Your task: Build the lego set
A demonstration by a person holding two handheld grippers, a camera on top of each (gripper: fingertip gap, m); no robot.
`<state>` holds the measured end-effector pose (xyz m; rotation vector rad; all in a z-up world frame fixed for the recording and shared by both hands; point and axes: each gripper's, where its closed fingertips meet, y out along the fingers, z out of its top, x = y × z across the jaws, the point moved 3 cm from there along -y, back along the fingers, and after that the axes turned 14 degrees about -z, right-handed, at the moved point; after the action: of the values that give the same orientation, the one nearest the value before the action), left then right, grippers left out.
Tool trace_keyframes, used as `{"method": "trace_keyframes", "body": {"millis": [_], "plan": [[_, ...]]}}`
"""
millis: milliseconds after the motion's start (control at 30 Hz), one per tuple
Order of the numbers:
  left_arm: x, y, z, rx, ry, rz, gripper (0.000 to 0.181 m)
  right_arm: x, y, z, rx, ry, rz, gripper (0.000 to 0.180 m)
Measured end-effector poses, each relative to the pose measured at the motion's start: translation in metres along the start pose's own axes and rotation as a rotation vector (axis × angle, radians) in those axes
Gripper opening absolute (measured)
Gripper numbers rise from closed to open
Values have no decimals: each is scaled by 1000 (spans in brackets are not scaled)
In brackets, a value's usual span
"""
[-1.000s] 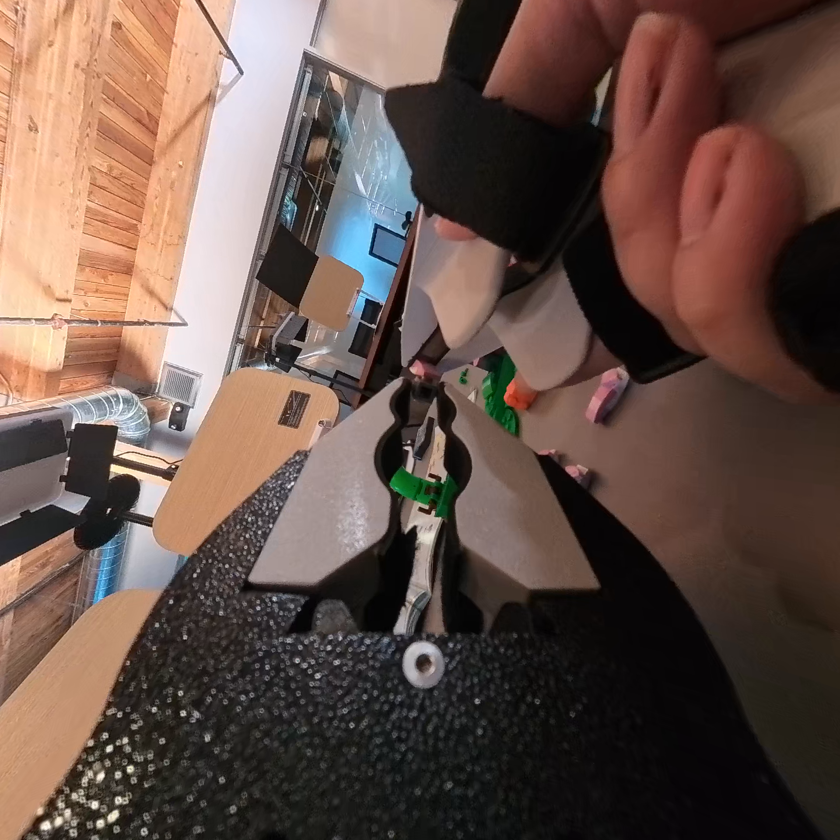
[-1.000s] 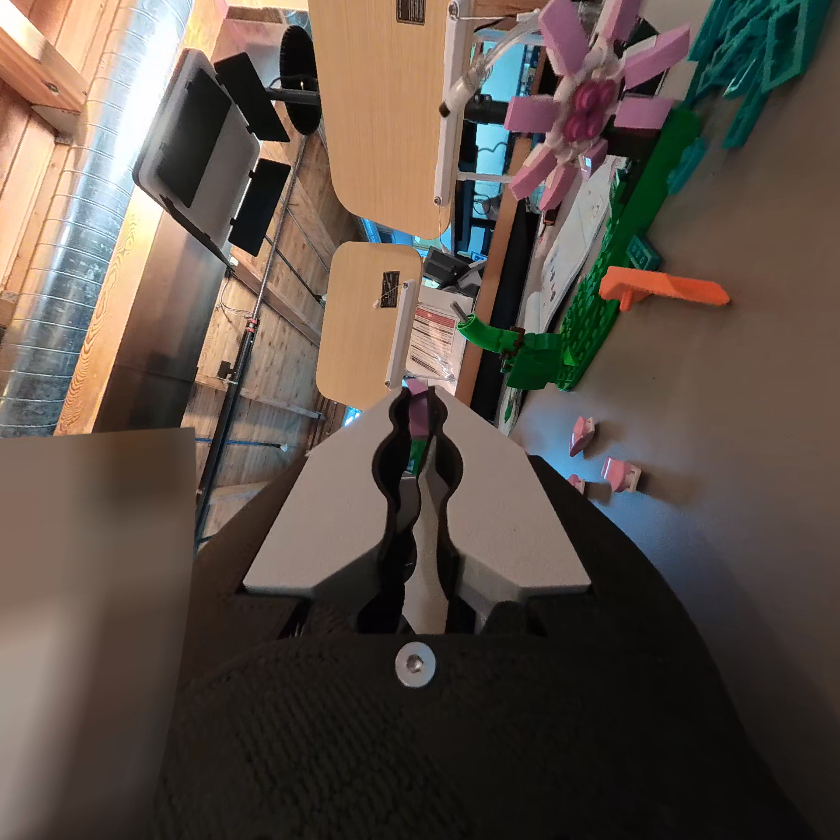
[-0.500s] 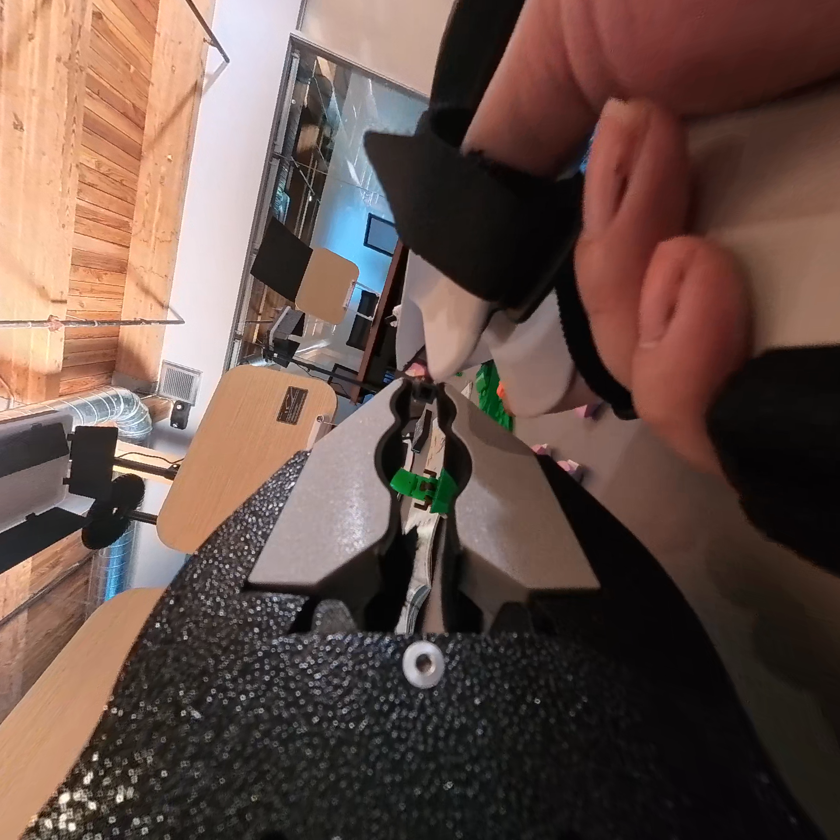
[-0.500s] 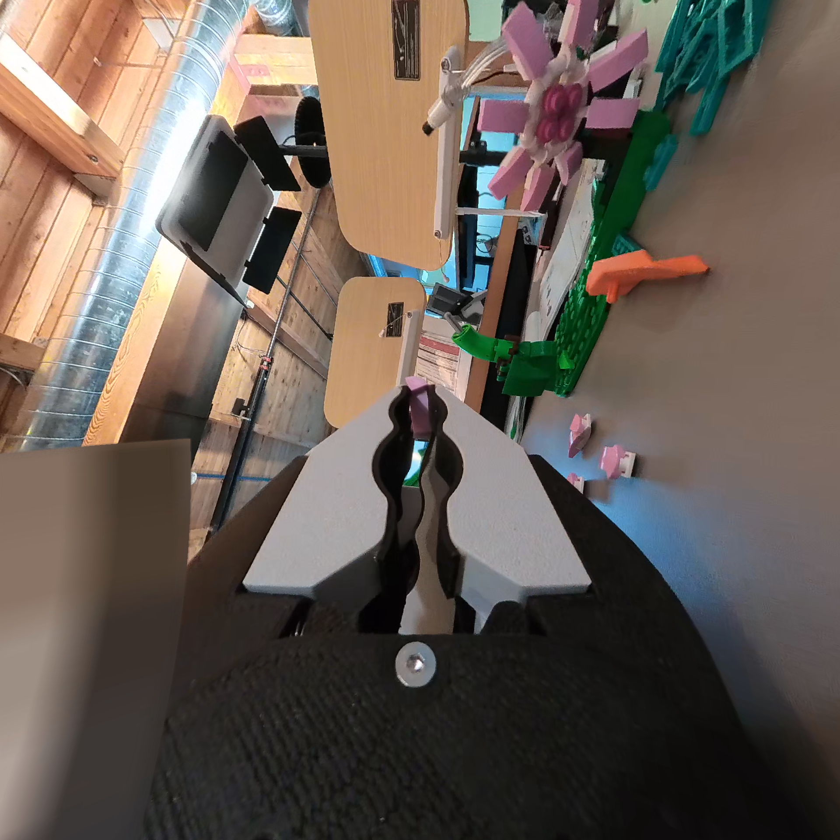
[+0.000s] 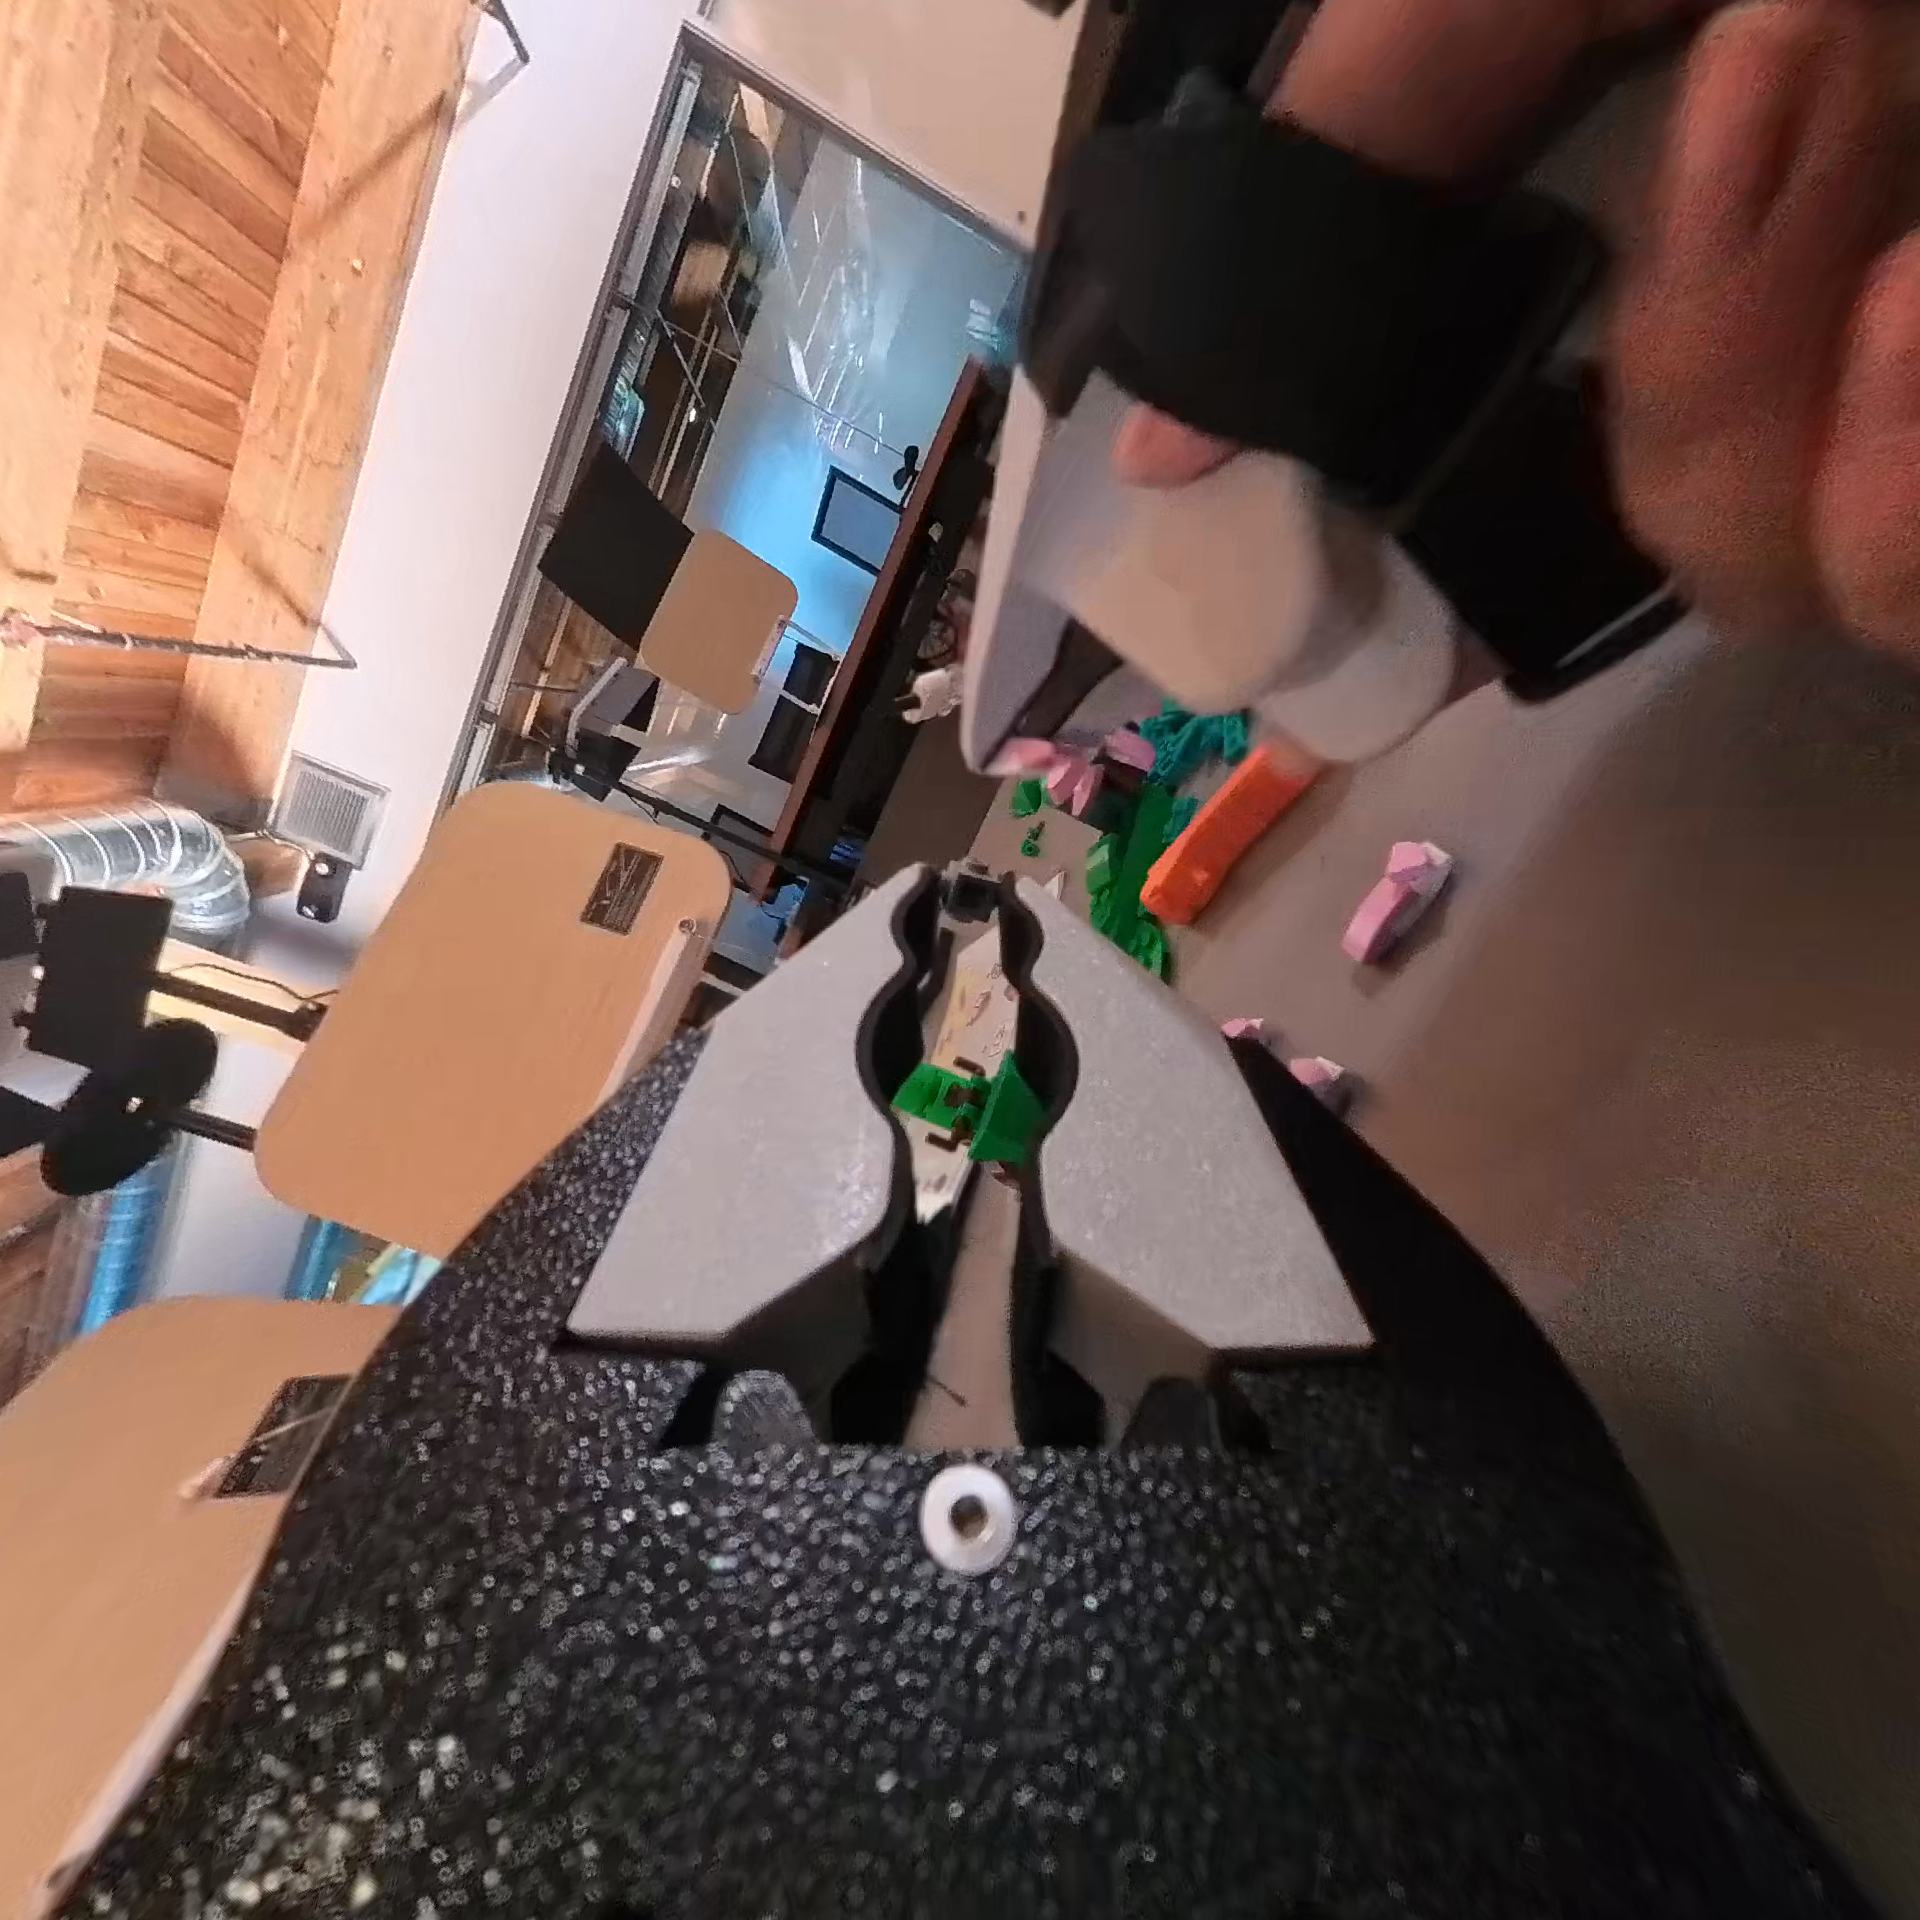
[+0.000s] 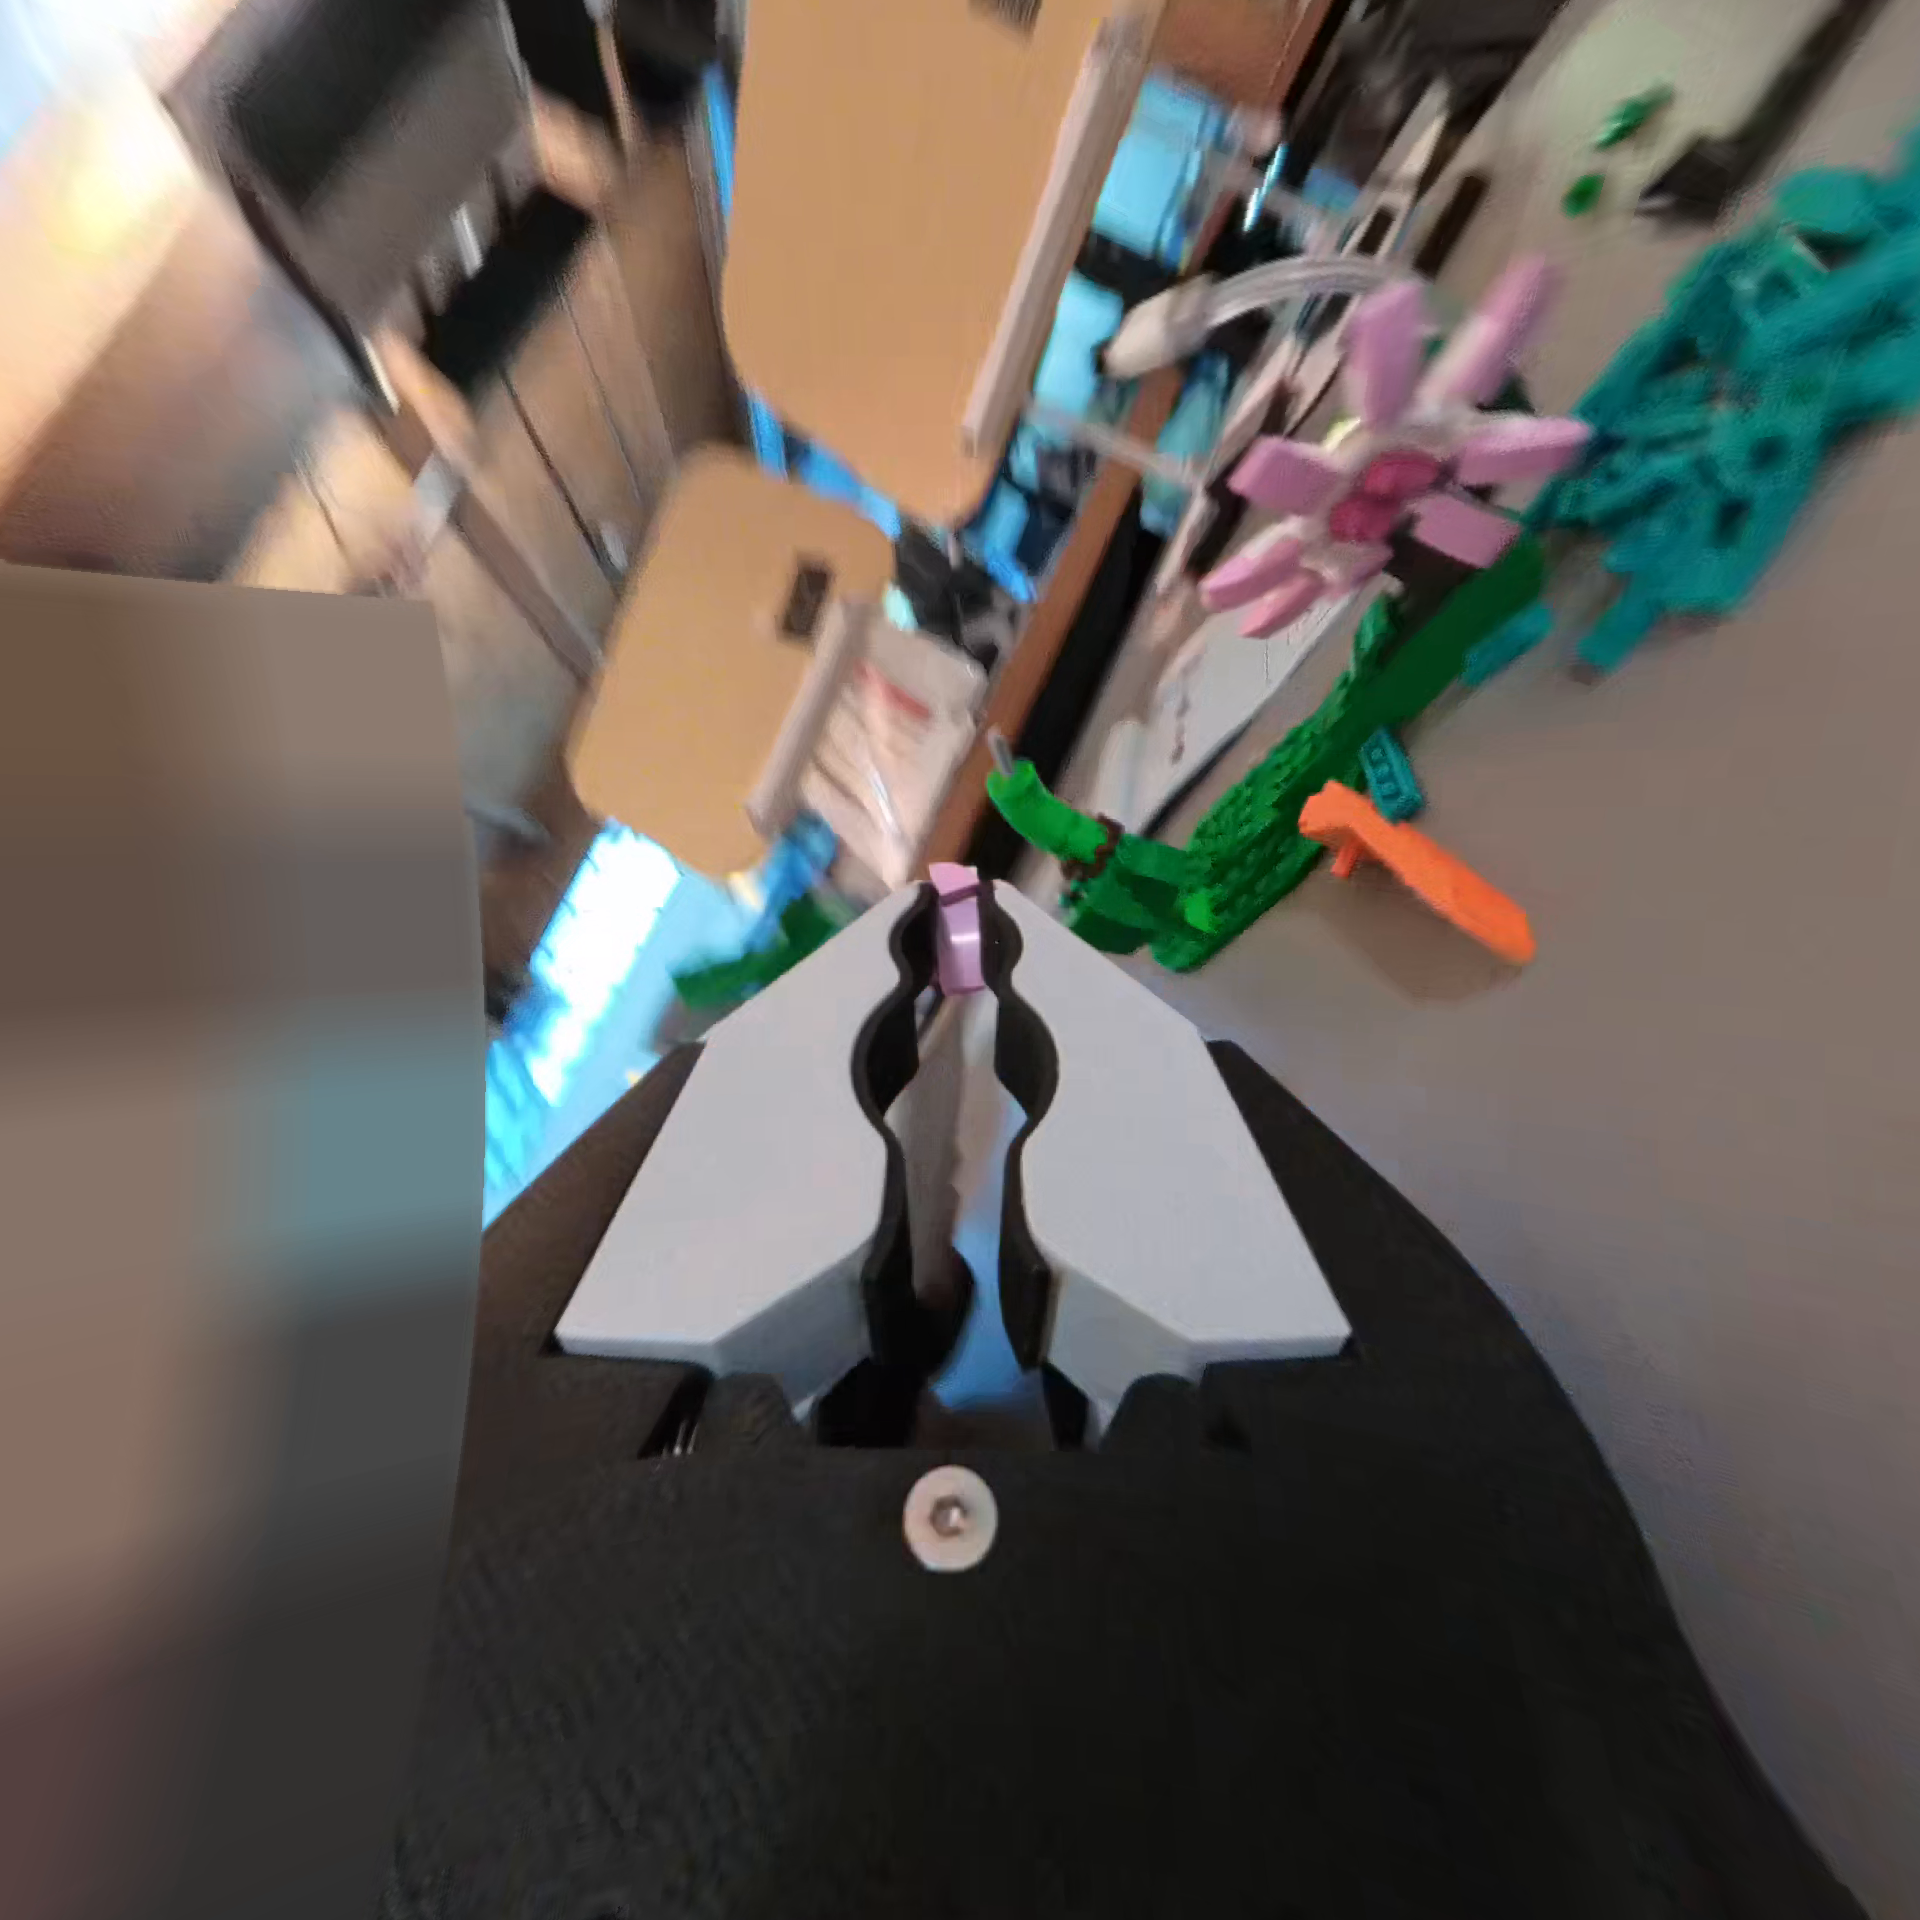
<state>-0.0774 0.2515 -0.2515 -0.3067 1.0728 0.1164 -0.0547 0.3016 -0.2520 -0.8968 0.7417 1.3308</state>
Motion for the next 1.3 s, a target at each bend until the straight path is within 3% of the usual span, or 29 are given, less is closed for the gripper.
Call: {"method": "trace_keyframes", "body": {"millis": [33,233,400,567,700,1000,1300], "plan": [[-2,-1,-1,7,-19,5,9,0,0,-3,-87,-129,-11,6],[-5,-2,-1,34,-65,0,9,35,-19,-6,-428,-700,-228,6],[-5,-3,0,47,-78,-7,9,61,-35,-10,-566,-955,-411,6],[-4,-3,0,51,-76,-13,9,61,-37,-16,-600,-983,-429,7],[-4,-3,0,51,-75,-18,9,59,-39,-14,-600,-982,-425,20],[-1,-2,1,51,-66,-31,9,54,-51,-10,-618,-1006,-361,19],[1,-2,2,59,-59,-45,9,48,-56,-36,-723,-1012,-244,19]]}}
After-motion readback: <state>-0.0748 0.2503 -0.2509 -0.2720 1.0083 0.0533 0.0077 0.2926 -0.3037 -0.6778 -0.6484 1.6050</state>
